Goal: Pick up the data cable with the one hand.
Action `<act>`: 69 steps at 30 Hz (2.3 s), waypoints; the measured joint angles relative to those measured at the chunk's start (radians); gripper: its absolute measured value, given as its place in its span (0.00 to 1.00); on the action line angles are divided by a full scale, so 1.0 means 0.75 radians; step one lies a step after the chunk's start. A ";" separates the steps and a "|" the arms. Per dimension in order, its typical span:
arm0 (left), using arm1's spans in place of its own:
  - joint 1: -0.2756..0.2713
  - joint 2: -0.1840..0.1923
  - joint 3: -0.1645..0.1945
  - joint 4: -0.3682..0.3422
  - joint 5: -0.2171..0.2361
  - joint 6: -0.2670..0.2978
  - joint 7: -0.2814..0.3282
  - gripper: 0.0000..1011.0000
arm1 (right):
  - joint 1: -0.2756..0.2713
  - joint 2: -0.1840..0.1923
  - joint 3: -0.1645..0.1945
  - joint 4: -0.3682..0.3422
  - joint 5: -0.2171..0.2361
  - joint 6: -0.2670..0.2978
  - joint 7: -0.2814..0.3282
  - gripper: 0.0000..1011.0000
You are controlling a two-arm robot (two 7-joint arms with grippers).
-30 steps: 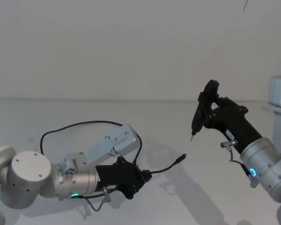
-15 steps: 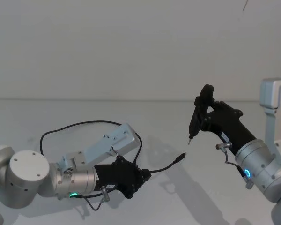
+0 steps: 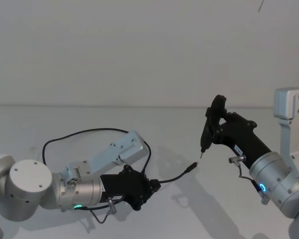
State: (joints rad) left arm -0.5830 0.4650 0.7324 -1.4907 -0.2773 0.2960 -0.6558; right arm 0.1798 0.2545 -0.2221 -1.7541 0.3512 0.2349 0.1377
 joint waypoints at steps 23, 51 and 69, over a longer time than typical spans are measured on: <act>0.000 0.001 0.000 -0.001 0.000 0.000 0.000 0.04 | 0.002 -0.028 -0.001 0.047 -0.034 -0.023 0.024 0.28; 0.000 0.001 0.000 -0.001 0.000 0.000 0.000 0.04 | 0.010 -0.048 0.012 0.076 -0.056 -0.026 0.044 0.28; 0.000 0.001 0.000 -0.001 0.000 0.000 0.000 0.04 | 0.008 -0.048 0.006 0.072 -0.052 -0.019 0.049 0.28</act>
State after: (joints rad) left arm -0.5830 0.4660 0.7326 -1.4916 -0.2774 0.2961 -0.6558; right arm 0.1859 0.2186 -0.2172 -1.7004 0.3122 0.2209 0.1747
